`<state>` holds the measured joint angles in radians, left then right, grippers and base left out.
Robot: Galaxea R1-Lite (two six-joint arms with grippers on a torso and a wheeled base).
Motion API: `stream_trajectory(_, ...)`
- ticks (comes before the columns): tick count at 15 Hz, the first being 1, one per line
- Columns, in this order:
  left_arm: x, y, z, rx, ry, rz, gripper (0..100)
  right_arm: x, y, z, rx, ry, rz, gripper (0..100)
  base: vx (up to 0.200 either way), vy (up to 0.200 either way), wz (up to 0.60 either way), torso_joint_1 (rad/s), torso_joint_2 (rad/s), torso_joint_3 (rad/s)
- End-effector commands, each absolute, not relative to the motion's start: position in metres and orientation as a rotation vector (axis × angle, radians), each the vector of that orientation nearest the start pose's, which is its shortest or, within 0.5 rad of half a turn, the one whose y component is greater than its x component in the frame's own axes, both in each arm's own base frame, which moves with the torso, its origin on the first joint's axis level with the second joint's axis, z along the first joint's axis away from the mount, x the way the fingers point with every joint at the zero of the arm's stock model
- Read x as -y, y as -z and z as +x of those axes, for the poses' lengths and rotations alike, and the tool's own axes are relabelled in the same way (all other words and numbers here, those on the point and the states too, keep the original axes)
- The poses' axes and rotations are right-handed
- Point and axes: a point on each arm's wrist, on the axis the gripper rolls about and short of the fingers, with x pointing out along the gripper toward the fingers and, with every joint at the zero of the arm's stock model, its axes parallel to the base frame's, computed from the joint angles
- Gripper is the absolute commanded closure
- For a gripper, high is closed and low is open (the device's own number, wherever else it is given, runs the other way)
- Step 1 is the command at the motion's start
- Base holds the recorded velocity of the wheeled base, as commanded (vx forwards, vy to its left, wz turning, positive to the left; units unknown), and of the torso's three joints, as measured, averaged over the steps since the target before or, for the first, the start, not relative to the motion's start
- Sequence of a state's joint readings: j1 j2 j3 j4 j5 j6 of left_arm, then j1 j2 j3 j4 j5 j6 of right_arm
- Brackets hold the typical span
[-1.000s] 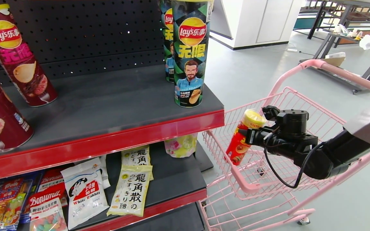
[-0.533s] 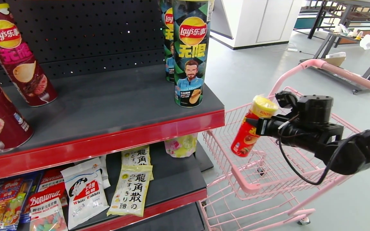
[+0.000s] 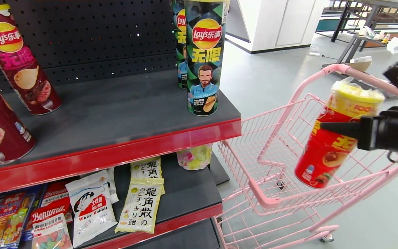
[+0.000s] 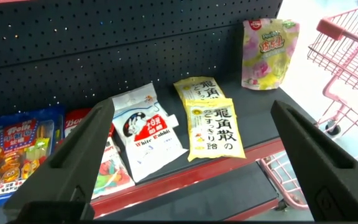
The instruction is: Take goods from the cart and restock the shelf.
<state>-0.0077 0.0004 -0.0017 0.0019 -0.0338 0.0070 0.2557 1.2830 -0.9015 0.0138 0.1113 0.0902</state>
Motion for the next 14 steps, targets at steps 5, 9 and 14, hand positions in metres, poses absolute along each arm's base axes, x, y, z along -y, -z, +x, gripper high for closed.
stream_trajectory(5,0.001,-0.076,-0.023,0.000,0.037,0.006,0,-0.055,-0.271,0.115,-0.286,-0.523,-0.002,100,0.000,0.000,0.00,0.000,0.00,0.000)
stream_trajectory(9,0.001,-0.076,-0.023,0.000,0.038,0.021,0,-0.055,-0.273,0.114,-0.273,-0.539,-0.010,100,-0.100,0.000,0.00,0.002,0.00,0.001)
stream_trajectory(14,0.001,-0.076,-0.023,0.000,0.037,0.021,0,-0.055,-0.277,0.112,-0.251,-0.606,-0.033,100,-0.200,0.000,0.00,0.000,0.00,0.001)
